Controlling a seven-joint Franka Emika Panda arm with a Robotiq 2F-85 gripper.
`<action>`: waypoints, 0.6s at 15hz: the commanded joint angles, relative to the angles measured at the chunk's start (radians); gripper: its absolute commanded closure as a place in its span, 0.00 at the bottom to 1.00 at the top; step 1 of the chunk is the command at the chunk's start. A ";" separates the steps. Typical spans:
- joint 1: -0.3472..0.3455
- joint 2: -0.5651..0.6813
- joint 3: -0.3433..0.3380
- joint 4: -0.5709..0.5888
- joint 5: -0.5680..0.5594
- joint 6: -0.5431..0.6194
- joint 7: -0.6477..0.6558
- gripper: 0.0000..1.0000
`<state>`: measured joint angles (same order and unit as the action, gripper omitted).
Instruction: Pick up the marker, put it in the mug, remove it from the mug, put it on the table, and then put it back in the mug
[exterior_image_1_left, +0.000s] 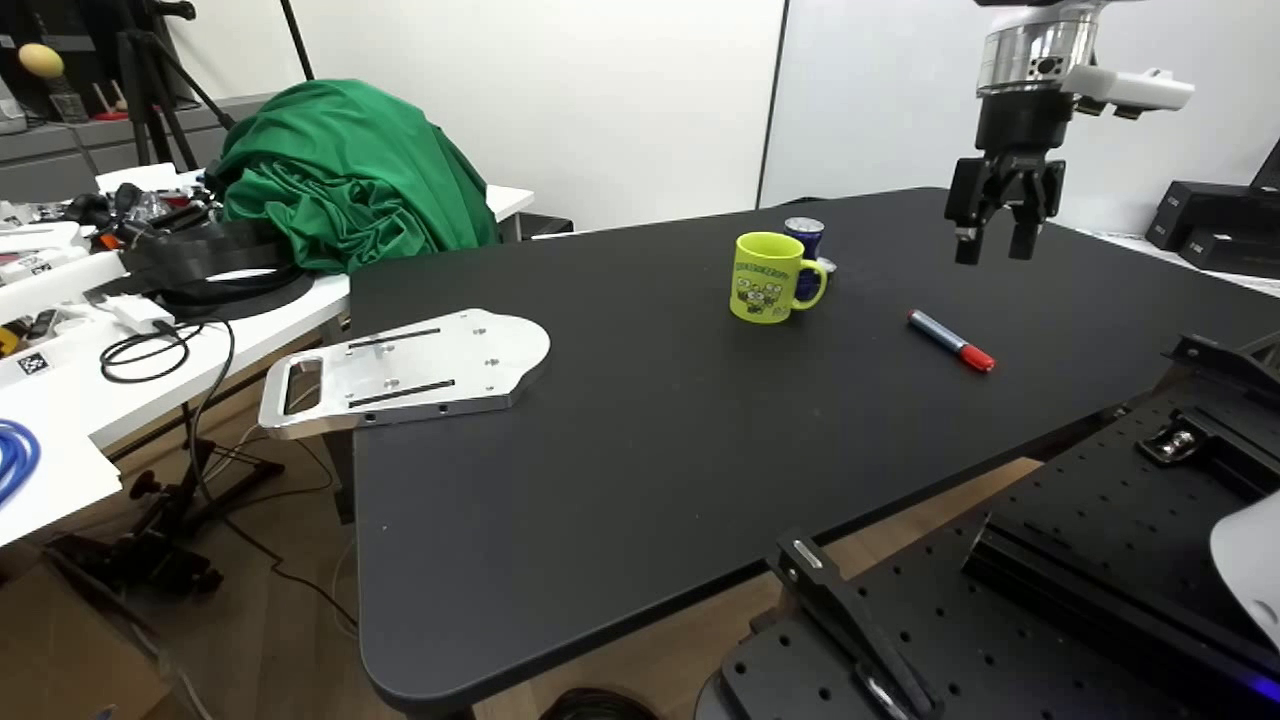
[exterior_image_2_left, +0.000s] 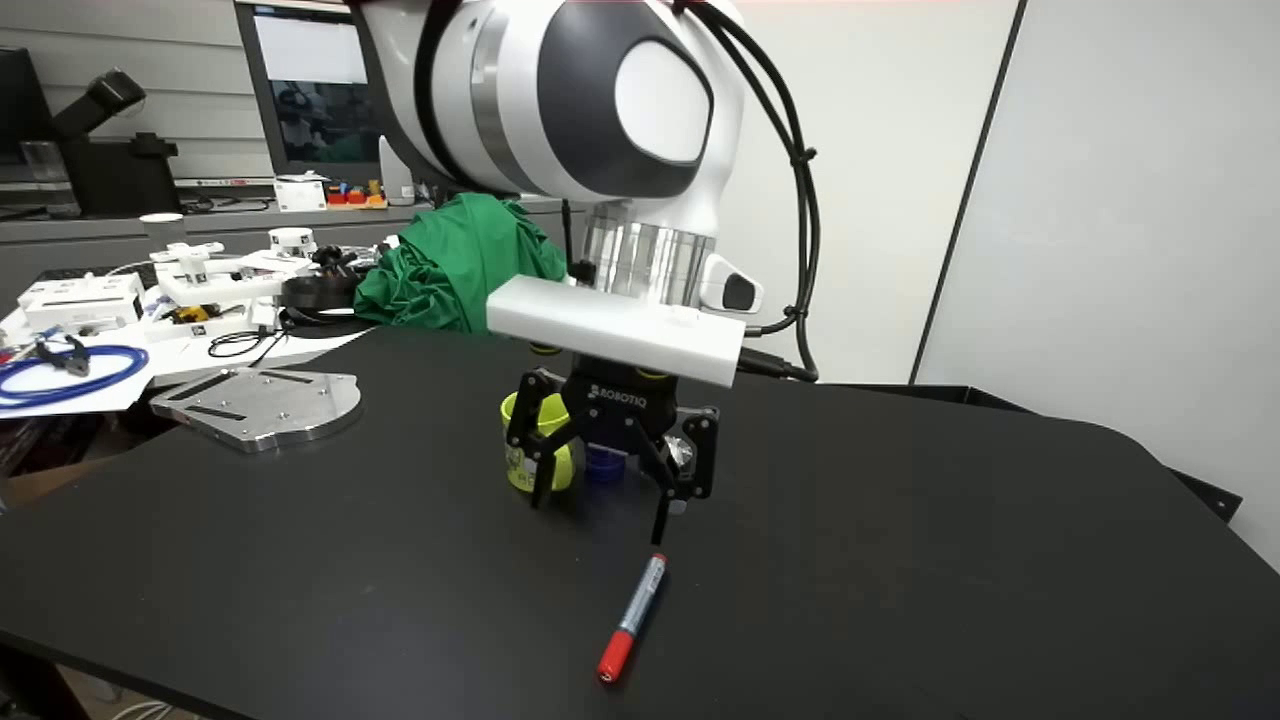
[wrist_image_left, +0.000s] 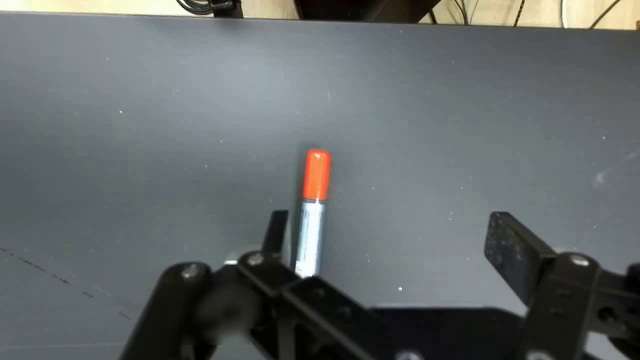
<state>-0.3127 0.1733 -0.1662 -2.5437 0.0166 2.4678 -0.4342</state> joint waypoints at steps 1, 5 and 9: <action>0.000 -0.112 -0.045 -0.099 -0.058 0.041 -0.013 0.00; -0.005 -0.122 -0.087 -0.133 -0.085 0.179 0.003 0.00; -0.001 -0.097 -0.095 -0.128 -0.062 0.221 -0.008 0.00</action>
<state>-0.3166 0.0782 -0.2583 -2.6715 -0.0433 2.6919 -0.4445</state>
